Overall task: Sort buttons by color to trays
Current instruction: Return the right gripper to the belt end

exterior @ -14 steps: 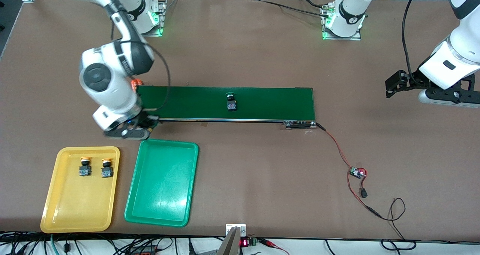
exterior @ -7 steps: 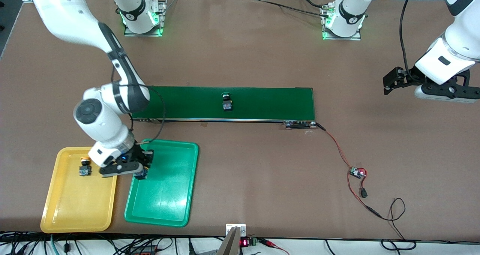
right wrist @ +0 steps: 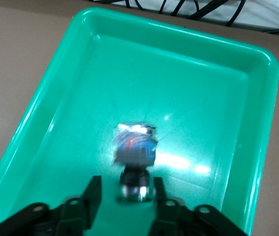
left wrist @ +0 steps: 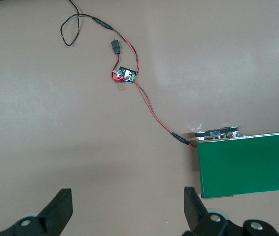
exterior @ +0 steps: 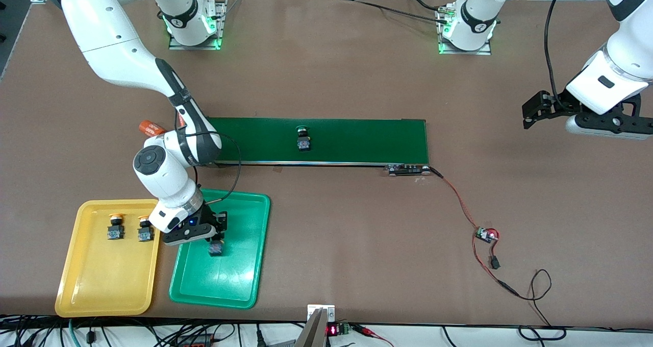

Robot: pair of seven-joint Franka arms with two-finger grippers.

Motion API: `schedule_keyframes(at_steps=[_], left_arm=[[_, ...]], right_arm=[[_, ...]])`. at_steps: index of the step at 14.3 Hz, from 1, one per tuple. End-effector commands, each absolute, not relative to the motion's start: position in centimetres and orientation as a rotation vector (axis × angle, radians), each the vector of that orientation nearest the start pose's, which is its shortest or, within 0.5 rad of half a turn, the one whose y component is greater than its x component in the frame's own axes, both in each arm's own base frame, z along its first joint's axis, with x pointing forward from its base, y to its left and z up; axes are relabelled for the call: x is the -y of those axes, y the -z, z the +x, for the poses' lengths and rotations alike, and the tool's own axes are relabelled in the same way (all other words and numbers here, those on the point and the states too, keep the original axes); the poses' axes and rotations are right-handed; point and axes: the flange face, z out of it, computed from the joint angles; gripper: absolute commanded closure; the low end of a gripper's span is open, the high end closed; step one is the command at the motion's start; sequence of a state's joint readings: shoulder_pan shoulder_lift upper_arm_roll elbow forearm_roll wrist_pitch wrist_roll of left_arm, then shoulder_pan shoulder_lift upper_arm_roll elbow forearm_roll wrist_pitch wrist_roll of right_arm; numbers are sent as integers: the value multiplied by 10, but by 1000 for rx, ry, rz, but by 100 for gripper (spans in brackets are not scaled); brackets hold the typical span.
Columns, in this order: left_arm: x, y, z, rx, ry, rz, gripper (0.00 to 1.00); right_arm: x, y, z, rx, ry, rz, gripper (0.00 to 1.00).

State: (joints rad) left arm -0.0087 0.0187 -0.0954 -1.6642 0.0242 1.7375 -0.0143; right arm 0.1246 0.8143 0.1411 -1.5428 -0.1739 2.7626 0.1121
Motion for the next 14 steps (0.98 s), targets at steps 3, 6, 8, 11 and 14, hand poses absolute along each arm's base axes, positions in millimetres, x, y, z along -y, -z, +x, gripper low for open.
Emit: schedule_keyframes(at_steps=[3,6,8,11,14], left_arm=[[54,-588,565,-151,112,-3106,0],[54,-588,565,-151,112,-3106,0],[54,-587,565,-151,108,-3106,0],[55,-588,565,-153,110,-3108,0],[55,-588,565,-153,110,-3108,0]], right_arm=[[-190,-219,712,366,632,-2973,0],[-204,-247,686,224,546,-3001,0],[-213,-271,664,154,399,-3063,0],[-226,-318,629,10,208,-3144,0],[-250,-340,588,11,137,-3128,0]])
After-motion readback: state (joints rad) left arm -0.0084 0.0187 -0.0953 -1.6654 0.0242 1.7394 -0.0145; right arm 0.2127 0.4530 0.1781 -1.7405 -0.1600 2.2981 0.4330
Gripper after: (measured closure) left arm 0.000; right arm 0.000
